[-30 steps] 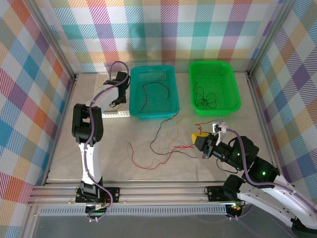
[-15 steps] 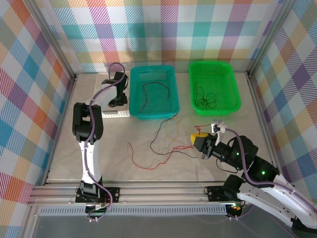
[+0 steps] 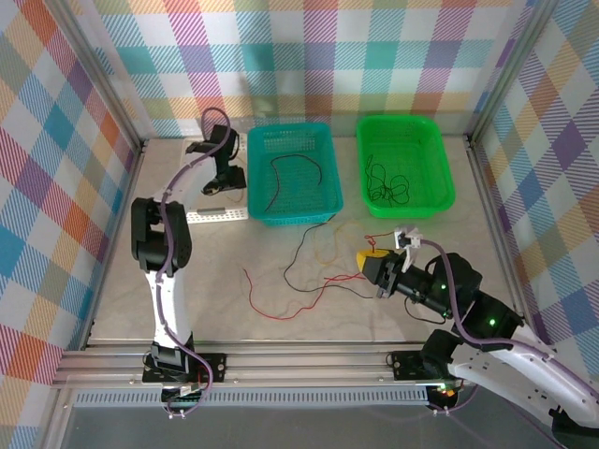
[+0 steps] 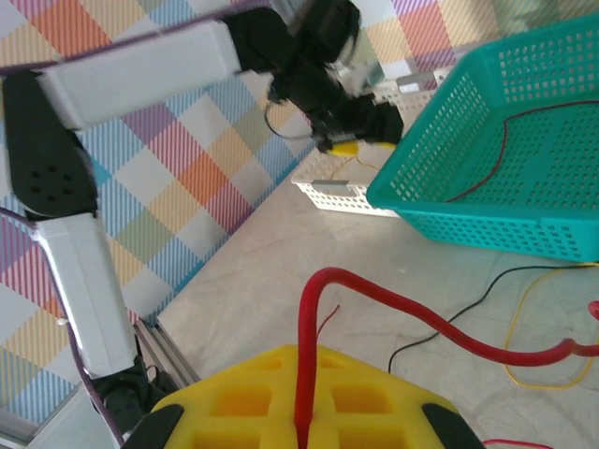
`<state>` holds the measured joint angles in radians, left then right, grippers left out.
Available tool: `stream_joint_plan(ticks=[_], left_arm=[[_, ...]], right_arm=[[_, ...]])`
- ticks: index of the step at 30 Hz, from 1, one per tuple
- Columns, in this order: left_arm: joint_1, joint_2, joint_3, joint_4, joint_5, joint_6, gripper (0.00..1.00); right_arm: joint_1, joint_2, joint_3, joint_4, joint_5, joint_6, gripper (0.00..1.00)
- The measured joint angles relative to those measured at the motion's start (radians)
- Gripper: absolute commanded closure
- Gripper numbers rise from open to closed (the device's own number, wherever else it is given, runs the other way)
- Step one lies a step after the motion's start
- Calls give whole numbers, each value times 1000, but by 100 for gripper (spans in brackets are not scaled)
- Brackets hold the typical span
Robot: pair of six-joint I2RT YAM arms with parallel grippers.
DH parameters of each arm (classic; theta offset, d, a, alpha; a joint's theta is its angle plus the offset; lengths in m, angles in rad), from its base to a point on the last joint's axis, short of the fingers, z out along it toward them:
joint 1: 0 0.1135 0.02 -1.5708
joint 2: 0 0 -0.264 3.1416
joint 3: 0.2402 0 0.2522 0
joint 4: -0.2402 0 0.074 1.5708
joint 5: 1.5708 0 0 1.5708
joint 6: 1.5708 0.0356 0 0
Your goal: Untangle the cables
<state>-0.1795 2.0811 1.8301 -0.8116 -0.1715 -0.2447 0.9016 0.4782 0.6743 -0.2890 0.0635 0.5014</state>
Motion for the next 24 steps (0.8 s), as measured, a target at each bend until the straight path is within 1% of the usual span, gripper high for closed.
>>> stream_joint_plan(ticks=[1, 5, 6, 7, 12, 16, 18, 24], left_arm=[[0, -28, 3, 2, 6, -3, 19], [1, -138, 6, 3, 26, -17, 12], [1, -168, 6, 3, 30, -23, 6], [1, -195, 5, 6, 32, -25, 4], [1, -346, -66, 49, 55, -61, 1], [1, -511, -211, 94, 78, -107, 0], [1, -612, -302, 122, 88, -131, 0], [2, -921, -548, 164, 117, -187, 0]], right_arm=[[0, 15, 5, -4, 2, 0, 100], [0, 88, 51, -29, 4, 7, 100], [0, 112, 71, -39, 5, 8, 100], [0, 138, 95, -50, 6, 10, 100], [0, 301, 243, -93, 6, 6, 100], [-16, 513, 437, -121, -7, -31, 100], [-45, 636, 537, -120, -51, -47, 100], [-225, 1032, 848, -140, -256, -55, 100]])
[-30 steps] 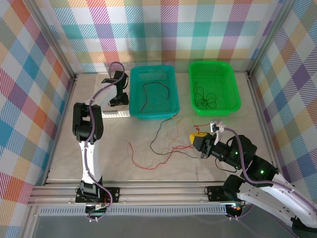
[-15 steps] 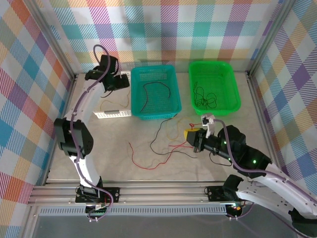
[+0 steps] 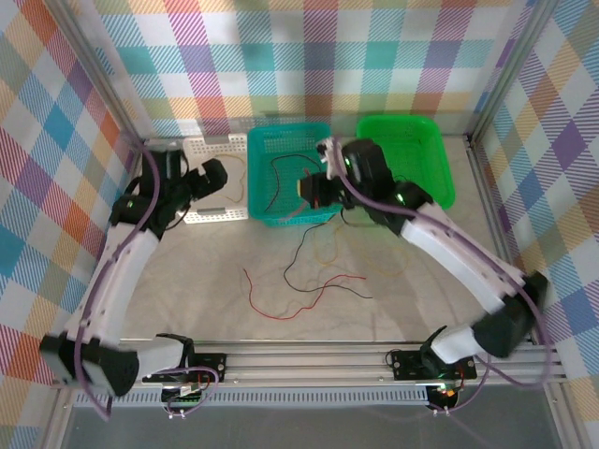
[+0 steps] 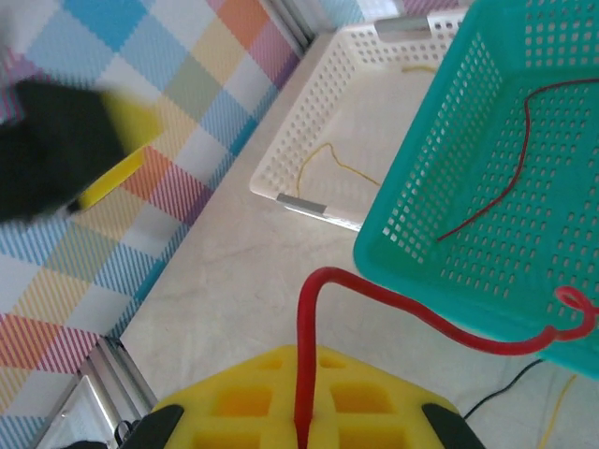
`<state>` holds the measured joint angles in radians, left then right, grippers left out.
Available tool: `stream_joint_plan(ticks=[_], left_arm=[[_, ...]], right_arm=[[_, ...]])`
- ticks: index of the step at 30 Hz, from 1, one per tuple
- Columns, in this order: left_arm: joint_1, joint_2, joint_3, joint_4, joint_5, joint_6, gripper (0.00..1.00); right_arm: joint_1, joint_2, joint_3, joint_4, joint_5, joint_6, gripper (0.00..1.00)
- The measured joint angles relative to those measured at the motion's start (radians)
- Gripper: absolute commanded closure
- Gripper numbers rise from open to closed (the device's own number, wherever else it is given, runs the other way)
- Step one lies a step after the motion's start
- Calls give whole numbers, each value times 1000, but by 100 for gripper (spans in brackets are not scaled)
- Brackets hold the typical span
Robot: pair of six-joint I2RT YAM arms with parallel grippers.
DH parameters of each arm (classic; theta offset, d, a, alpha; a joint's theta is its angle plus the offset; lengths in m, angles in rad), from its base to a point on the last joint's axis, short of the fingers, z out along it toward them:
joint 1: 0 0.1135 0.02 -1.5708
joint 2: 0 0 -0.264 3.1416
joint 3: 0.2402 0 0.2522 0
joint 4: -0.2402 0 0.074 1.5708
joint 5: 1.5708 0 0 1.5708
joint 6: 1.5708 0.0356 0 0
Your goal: Untangle the cables
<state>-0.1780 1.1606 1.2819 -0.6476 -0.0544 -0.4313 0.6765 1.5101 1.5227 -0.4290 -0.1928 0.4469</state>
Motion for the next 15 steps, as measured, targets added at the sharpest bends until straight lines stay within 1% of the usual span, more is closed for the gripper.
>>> stream_joint_plan(ticks=[4, 8, 11, 13, 15], left_arm=[[0, -188, -154, 10, 10, -24, 0], [0, -325, -298, 23, 17, -29, 0], [0, -377, -378, 27, 21, -29, 0], [0, -390, -414, 31, 25, -29, 0], [0, -385, -420, 26, 35, -29, 0]], right_arm=[[-76, 294, 268, -47, -109, 2, 100], [-114, 548, 527, -131, -179, 9, 100], [-121, 727, 734, -207, -221, 16, 100], [-121, 820, 832, -248, -236, 19, 100], [-123, 888, 890, -283, -243, 30, 100]])
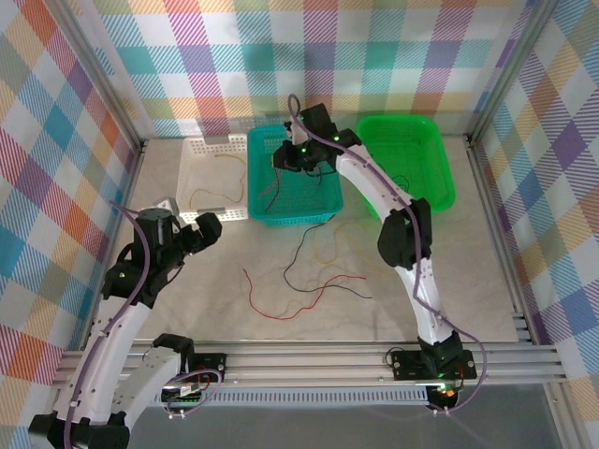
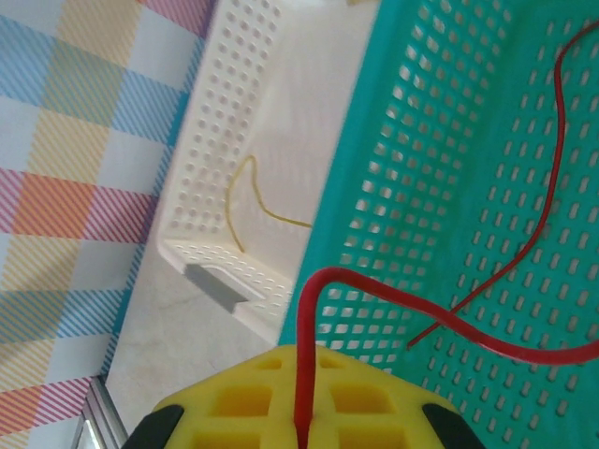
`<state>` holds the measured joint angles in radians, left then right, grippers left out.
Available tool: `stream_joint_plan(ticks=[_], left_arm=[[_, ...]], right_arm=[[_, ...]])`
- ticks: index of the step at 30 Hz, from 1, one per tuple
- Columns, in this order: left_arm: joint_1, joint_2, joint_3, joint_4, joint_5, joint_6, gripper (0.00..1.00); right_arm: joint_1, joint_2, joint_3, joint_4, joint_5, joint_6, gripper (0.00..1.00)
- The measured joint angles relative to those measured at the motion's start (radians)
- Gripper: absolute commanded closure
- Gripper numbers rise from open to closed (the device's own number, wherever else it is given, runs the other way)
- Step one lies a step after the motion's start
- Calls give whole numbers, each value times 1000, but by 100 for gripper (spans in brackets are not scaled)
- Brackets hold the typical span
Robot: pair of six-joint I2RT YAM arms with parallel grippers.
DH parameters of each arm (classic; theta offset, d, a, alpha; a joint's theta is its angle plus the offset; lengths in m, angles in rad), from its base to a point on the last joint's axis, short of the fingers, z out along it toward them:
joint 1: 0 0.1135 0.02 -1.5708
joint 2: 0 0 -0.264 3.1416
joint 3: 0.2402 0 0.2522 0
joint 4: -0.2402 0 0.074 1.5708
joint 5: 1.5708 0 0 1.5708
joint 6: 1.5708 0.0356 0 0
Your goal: Untangle the cables
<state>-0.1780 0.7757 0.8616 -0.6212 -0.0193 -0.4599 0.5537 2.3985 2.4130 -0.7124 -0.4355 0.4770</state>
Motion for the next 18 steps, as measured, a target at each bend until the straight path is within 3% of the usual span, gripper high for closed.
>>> stream_joint_plan(ticks=[9, 15, 18], left_arm=[[0, 3, 0, 23, 11, 4, 0], [-5, 3, 0, 23, 10, 12, 0], [-10, 3, 0, 23, 7, 16, 0]], right_arm=[[-31, 148, 28, -78, -19, 63, 98], [-38, 165, 63, -107, -13, 69, 74], [-38, 161, 72, -114, 5, 68, 54]])
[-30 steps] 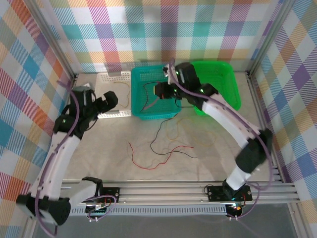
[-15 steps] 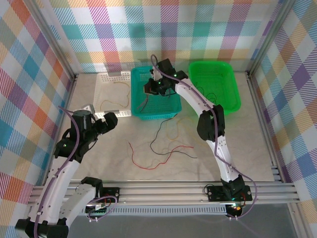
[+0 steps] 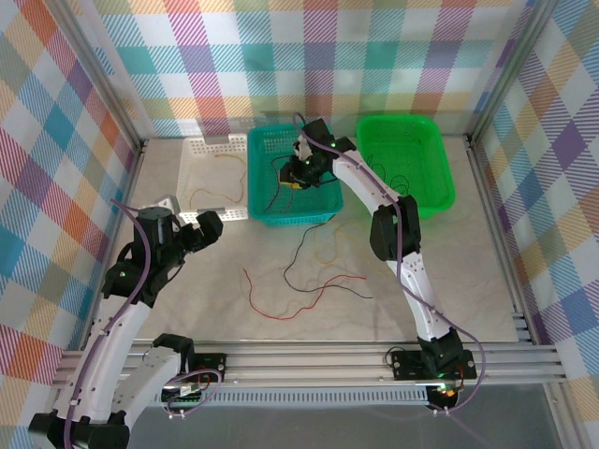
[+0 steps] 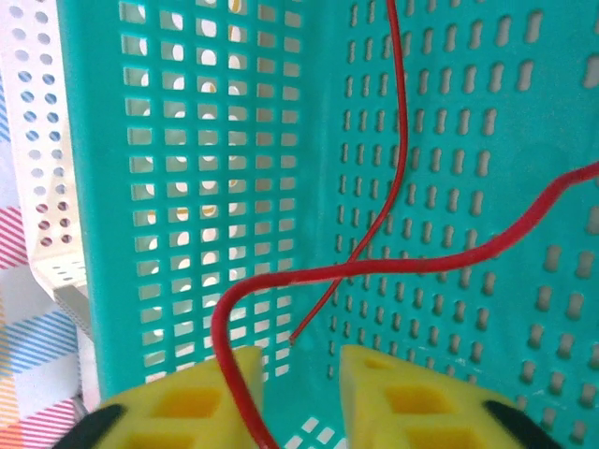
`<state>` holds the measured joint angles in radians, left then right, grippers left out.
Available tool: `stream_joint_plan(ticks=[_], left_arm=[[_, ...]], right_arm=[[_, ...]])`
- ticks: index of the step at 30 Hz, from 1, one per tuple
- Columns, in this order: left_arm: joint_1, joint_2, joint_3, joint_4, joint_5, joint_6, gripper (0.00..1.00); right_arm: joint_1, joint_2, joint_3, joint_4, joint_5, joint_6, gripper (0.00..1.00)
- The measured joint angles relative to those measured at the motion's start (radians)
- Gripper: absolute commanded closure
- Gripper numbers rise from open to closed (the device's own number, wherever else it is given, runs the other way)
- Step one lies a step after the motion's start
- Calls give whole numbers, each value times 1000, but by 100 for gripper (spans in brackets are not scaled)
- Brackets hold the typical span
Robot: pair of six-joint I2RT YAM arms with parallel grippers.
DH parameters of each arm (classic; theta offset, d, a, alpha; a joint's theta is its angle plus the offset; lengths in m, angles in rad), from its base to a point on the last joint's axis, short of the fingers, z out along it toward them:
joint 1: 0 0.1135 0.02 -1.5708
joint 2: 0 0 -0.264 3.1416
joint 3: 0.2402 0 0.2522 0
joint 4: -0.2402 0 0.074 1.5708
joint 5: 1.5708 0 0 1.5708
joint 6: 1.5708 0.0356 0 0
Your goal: Untangle the cables
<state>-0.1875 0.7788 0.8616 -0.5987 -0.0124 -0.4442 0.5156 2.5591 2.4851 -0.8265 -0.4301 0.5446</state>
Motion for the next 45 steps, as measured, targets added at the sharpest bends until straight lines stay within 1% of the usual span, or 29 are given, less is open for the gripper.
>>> stream_joint_plan(ticks=[1, 6, 8, 10, 13, 15, 18, 21, 23, 27, 29, 31, 35, 38, 41, 45], left_arm=[[-1, 0, 0, 0, 0, 1, 0], [-9, 4, 0, 0, 0, 11, 0], [-13, 10, 0, 0, 1, 15, 0], [-16, 16, 0, -1, 2, 16, 0], [-28, 33, 2, -6, 0, 21, 0], [-41, 50, 8, -22, 0, 23, 0], [-78, 86, 26, -47, -3, 33, 0], [-134, 121, 50, -73, -16, 41, 0], [-188, 139, 62, -91, -29, 45, 0], [-281, 183, 93, -135, -42, 45, 0], [-314, 204, 103, -151, -48, 45, 0], [-335, 206, 104, -166, -54, 44, 1], [-360, 179, 93, -181, -65, 41, 1], [-366, 164, 79, -190, -80, 40, 1], [-371, 163, 75, -192, -99, 40, 1], [-373, 159, 75, -204, -132, 41, 1]], right_arm=[[0, -4, 0, -6, 8, -1, 50], [0, -51, 0, -21, 56, -10, 43], [1, -90, 0, -32, 86, -21, 38], [3, -142, 0, -43, 126, -44, 35], [6, -245, -11, -66, 201, -86, 34], [8, -343, -62, -72, 249, -116, 34], [13, -546, -264, -45, 306, -154, 32], [30, -758, -548, 7, 342, -182, 30], [51, -882, -741, 34, 359, -195, 30], [97, -1050, -1067, 83, 370, -198, 30], [126, -1122, -1225, 103, 370, -192, 31], [157, -1176, -1347, 118, 370, -183, 32], [226, -1231, -1521, 164, 365, -141, 34], [269, -1223, -1603, 218, 354, -104, 37], [296, -1165, -1615, 258, 351, -76, 40], [328, -1077, -1614, 325, 351, -42, 41]])
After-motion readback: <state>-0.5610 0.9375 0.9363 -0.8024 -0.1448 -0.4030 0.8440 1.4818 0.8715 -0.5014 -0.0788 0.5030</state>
